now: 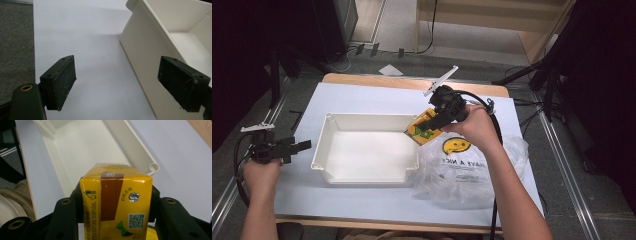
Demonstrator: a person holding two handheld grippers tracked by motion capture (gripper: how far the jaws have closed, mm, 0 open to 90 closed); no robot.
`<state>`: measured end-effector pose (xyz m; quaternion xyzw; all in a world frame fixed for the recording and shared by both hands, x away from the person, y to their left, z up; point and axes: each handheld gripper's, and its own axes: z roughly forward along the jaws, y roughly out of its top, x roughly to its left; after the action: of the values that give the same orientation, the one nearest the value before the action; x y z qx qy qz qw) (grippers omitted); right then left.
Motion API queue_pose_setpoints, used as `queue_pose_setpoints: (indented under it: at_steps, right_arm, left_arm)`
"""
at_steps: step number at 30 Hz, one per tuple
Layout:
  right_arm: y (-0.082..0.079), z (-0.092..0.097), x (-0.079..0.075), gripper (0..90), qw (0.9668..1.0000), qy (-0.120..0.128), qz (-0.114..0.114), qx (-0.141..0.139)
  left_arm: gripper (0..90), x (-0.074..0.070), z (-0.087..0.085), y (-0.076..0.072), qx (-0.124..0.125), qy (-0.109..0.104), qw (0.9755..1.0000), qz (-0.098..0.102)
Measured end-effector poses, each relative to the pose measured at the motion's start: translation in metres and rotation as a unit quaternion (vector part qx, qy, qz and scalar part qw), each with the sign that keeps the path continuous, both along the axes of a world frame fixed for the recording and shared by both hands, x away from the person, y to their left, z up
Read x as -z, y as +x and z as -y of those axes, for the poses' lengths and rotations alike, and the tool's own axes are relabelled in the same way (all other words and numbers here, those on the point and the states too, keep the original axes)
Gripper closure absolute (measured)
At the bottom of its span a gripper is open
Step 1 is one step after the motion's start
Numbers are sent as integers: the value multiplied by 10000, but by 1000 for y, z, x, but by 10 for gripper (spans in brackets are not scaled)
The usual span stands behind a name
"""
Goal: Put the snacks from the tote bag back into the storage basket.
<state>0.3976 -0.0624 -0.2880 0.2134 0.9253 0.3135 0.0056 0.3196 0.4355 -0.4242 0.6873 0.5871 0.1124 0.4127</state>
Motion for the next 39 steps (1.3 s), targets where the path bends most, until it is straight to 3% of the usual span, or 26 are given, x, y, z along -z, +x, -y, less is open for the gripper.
queue_pose_setpoints:
  at_steps: [15,23,39]
  right_arm:
    - [3,-30,-2,542,9992,-22,-10,-406]
    - [5,-50,6,542,9990,-142,-38,-421]
    - [11,-72,24,542,9963,-222,-65,-824]
  left_arm:
    - [159,1,0,1,16,-28,10000,-3]
    - [159,2,0,2,37,-48,10000,-16]
    - [159,2,-1,3,33,-105,9999,16]
